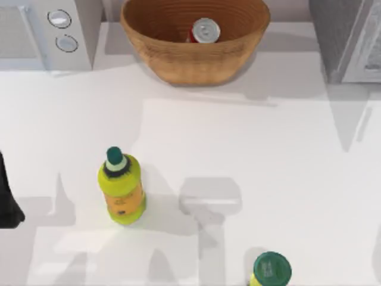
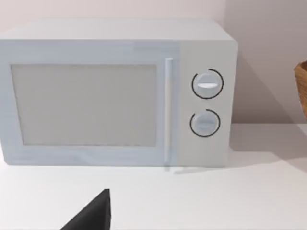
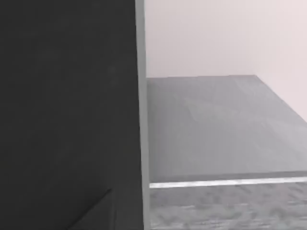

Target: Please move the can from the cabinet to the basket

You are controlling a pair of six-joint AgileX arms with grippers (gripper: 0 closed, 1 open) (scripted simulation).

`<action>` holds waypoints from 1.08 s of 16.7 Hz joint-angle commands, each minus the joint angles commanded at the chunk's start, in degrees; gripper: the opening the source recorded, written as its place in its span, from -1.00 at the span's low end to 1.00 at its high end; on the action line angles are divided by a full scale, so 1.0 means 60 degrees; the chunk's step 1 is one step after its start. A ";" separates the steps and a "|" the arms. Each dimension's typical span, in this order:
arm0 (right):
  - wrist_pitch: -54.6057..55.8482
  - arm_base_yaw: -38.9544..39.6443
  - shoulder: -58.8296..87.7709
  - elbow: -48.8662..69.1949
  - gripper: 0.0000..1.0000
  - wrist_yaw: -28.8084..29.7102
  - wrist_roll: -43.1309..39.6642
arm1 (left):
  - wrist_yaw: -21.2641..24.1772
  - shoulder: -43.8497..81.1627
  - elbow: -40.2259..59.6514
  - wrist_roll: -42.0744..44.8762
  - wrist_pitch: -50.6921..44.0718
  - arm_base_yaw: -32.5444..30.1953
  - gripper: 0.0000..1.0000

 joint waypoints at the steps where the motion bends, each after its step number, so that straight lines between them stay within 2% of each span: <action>1: -0.0033 0.0895 -0.0024 -0.0004 1.00 0.0893 -0.0006 | 0.0000 0.0000 0.0000 0.0000 0.0000 0.0000 1.00; 6: -0.0148 0.5213 -0.0264 -0.0159 1.00 0.5216 -0.0049 | 0.0000 0.0000 0.0000 0.0000 0.0000 0.0000 1.00; 10: -0.0185 0.7592 -0.0514 -0.0384 1.00 0.7594 -0.0082 | 0.0000 0.0000 0.0000 0.0000 0.0000 0.0000 1.00; 13: -0.0194 0.8314 -0.0615 -0.0481 1.00 0.8316 -0.0094 | 0.0000 0.0000 0.0000 0.0000 0.0000 0.0000 1.00; 18: -0.0265 0.8133 -0.0833 -0.0422 1.00 0.8541 -0.0214 | 0.0000 0.0000 0.0000 0.0000 0.0000 0.0000 1.00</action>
